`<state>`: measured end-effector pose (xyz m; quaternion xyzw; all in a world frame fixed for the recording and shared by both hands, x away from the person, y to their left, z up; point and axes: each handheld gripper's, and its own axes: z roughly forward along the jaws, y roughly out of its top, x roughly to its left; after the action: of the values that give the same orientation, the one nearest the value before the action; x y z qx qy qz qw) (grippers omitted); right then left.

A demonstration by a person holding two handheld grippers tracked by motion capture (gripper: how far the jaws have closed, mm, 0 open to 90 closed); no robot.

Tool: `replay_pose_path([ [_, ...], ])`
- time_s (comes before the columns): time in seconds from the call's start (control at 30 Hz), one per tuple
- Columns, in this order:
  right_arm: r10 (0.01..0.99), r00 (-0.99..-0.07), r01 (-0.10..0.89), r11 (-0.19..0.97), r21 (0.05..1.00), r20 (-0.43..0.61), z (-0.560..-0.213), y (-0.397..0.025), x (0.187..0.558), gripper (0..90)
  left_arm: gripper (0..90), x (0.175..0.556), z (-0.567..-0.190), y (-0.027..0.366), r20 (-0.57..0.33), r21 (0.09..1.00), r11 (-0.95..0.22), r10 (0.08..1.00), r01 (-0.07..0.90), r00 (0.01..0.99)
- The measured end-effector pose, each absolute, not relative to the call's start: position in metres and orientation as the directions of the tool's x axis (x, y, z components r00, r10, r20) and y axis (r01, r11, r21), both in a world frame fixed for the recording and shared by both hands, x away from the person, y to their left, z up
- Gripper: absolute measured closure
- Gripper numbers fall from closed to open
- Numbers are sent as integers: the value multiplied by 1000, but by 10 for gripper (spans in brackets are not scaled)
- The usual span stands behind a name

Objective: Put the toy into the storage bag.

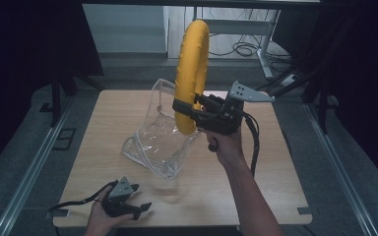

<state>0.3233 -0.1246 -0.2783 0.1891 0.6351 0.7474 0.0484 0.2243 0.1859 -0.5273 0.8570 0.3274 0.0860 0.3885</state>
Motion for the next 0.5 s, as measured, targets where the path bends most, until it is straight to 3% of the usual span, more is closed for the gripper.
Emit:
replay_pose_path([
  [0.5, 266, -935, 195, -159, 968, 232, -283, -101, 328, 509, 196, 224, -527, 187, -99, 719, -492, 627, 491, 773],
])
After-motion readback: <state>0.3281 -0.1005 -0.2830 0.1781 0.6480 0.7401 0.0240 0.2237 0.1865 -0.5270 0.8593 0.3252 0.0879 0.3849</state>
